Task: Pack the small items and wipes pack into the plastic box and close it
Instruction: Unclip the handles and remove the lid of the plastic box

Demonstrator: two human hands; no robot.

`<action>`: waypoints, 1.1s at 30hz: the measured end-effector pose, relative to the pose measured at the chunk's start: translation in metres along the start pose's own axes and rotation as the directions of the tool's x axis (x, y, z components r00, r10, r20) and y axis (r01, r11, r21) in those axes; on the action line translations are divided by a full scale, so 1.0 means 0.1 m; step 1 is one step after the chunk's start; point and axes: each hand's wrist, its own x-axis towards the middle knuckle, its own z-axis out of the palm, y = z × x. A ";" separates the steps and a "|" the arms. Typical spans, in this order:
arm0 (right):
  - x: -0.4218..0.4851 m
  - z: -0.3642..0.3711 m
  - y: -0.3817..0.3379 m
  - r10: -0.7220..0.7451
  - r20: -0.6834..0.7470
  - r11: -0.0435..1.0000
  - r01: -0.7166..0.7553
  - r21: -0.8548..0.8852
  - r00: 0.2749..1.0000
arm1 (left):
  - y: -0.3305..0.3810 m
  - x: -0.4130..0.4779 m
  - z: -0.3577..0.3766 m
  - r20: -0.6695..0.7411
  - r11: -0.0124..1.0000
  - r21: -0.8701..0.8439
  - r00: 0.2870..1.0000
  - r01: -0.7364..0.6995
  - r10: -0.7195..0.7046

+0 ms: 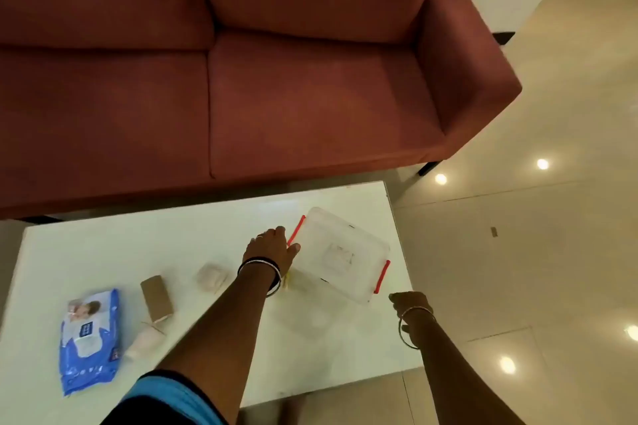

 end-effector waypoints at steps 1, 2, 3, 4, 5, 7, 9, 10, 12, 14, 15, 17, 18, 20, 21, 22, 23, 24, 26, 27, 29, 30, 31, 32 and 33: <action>0.07 0.02 0.03 0.026 0.022 0.994 -0.028 0.108 0.999 | 0.01 0.06 0.05 0.039 0.998 -0.050 0.999 0.021 -0.019; 0.11 0.04 0.03 0.060 0.072 0.980 -0.072 0.184 0.996 | 0.02 0.14 0.13 0.063 0.995 -0.095 0.997 0.044 -0.038; 0.16 0.05 0.03 0.062 0.108 0.970 -0.085 0.227 0.992 | 0.01 0.23 0.21 0.075 0.992 -0.113 0.996 0.053 -0.044; 0.24 0.06 0.04 0.071 0.127 0.966 -0.100 0.238 0.989 | 0.01 0.30 0.28 0.089 0.988 -0.134 0.994 0.072 -0.061; 0.33 0.11 0.06 0.047 0.137 0.960 -0.083 0.269 0.989 | 0.01 0.39 0.37 0.101 0.986 -0.146 0.992 0.084 -0.070; 0.47 0.20 0.04 -0.010 0.132 0.950 -0.032 0.310 0.991 | 0.02 0.52 0.51 0.109 0.968 -0.221 0.990 0.116 -0.094; 0.60 0.31 0.03 -0.025 0.086 0.937 -0.006 0.350 0.996 | 0.04 0.66 0.62 0.104 0.941 -0.303 0.987 0.150 -0.124; 0.65 0.37 0.03 -0.022 0.073 0.928 -0.007 0.372 0.997 | 0.04 0.73 0.68 0.103 0.928 -0.336 0.986 0.161 -0.134; 0.69 0.44 0.03 -0.032 0.069 0.919 0.002 0.393 0.997 | 0.07 0.82 0.77 0.087 0.902 -0.397 0.985 0.172 -0.149; 0.72 0.48 0.02 -0.077 0.056 0.898 0.045 0.439 0.995 | 0.08 0.89 0.85 0.061 0.871 -0.451 0.980 0.194 -0.187; 0.74 0.51 0.03 -0.094 0.038 0.891 0.067 0.449 0.995 | 0.07 0.91 0.89 0.057 0.857 -0.470 0.976 0.210 -0.208; 0.78 0.54 0.05 -0.121 -0.026 0.902 0.121 0.414 0.992 | 0.05 0.91 0.95 0.073 0.837 -0.493 0.970 0.236 -0.231; 0.82 0.55 0.07 -0.136 -0.059 0.919 0.148 0.366 0.989 | 0.04 0.87 0.97 0.080 0.828 -0.505 0.969 0.243 -0.236; 0.86 0.55 0.14 -0.143 -0.110 0.949 0.168 0.266 0.984 | 0.02 0.75 1.02 0.076 0.804 -0.543 0.968 0.241 -0.239; 0.85 0.53 0.17 -0.141 -0.129 0.957 0.169 0.237 0.982 | 0.02 0.68 1.06 0.066 0.794 -0.562 0.969 0.233 -0.238; 0.79 0.51 0.20 -0.139 -0.154 0.960 0.171 0.223 0.978 | 0.01 0.58 1.09 0.063 0.783 -0.576 0.968 0.235 -0.244; 0.71 0.47 0.22 -0.141 -0.175 0.959 0.179 0.220 0.974 | 0.00 0.47 1.13 0.053 0.772 -0.593 0.968 0.229 -0.247; 0.66 0.45 0.28 -0.151 -0.190 0.958 0.191 0.215 0.970 | 0.00 0.35 1.15 0.047 0.760 -0.609 0.967 0.227 -0.251; 0.54 0.41 0.42 -0.176 -0.199 0.959 0.213 0.188 0.964 | -0.01 0.10 1.24 0.038 0.728 -0.646 0.962 0.231 -0.271; 0.47 0.41 0.52 -0.189 -0.197 0.959 0.224 0.174 0.962 | -0.03 -0.03 1.28 0.035 0.704 -0.670 0.958 0.235 -0.286; 0.33 0.42 0.72 -0.219 -0.194 0.957 0.249 0.147 0.956 | -0.10 -0.30 1.35 0.036 0.651 -0.720 0.950 0.240 -0.311; 0.28 0.44 0.82 -0.239 -0.196 0.954 0.268 0.136 0.951 | -0.15 -0.43 1.37 0.044 0.632 -0.735 0.947 0.246 -0.318; 0.21 0.46 0.89 -0.251 -0.196 0.952 0.278 0.127 0.948 | -0.19 -0.54 1.40 0.048 0.613 -0.751 0.946 0.246 -0.321; 0.14 0.49 0.97 -0.260 -0.191 0.951 0.285 0.118 0.947 | -0.26 -0.65 1.42 0.055 0.595 -0.763 0.943 0.252 -0.328; 0.05 0.52 1.03 -0.269 -0.183 0.951 0.291 0.107 0.946 | -0.34 -0.75 1.46 0.055 0.581 -0.773 0.940 0.254 -0.337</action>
